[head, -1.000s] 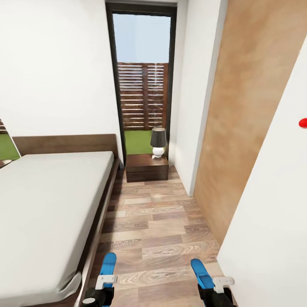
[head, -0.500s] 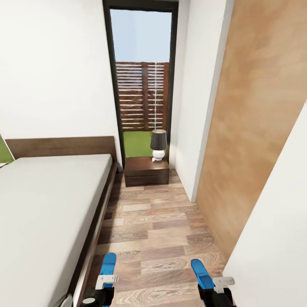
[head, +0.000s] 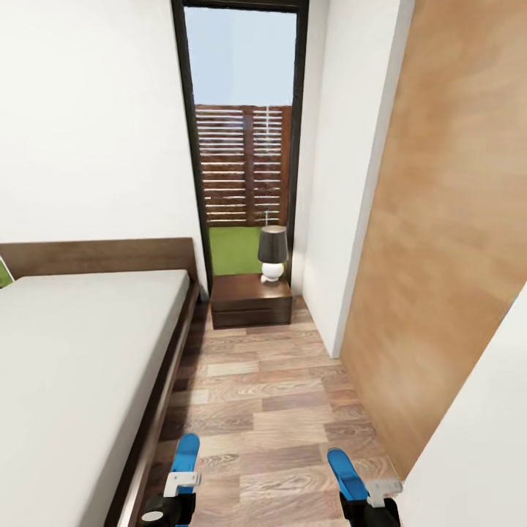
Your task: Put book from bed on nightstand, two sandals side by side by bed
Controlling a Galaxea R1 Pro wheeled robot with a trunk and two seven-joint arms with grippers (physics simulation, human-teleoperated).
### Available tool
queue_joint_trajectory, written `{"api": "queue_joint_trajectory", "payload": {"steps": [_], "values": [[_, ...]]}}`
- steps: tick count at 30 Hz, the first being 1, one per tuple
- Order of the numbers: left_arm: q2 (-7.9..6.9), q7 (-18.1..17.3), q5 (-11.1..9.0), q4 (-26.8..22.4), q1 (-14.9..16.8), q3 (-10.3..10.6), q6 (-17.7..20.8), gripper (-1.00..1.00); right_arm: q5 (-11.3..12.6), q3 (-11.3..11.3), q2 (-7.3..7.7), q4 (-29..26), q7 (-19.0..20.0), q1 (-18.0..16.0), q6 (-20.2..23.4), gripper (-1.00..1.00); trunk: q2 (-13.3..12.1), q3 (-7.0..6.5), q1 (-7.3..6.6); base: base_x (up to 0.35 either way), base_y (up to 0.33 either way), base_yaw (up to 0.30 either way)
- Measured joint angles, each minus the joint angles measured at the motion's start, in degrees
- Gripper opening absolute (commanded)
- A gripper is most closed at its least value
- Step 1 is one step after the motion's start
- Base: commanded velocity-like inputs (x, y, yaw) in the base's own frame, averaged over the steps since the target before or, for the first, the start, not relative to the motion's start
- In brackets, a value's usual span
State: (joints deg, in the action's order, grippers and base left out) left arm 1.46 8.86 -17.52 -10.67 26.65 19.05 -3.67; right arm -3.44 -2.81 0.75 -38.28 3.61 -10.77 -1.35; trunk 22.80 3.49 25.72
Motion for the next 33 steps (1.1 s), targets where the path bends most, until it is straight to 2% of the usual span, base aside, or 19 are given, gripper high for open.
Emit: {"api": "queue_joint_trajectory", "payload": {"steps": [33], "values": [[-0.01, 0.0, 0.0, 0.0, 0.0, 0.0, 0.0, -1.00, -0.1, 0.0, 0.00, 0.3, 0.0, 0.0, 0.0, -1.00, 0.0, 0.00, 0.00, 0.324, -0.021, 0.000]]}}
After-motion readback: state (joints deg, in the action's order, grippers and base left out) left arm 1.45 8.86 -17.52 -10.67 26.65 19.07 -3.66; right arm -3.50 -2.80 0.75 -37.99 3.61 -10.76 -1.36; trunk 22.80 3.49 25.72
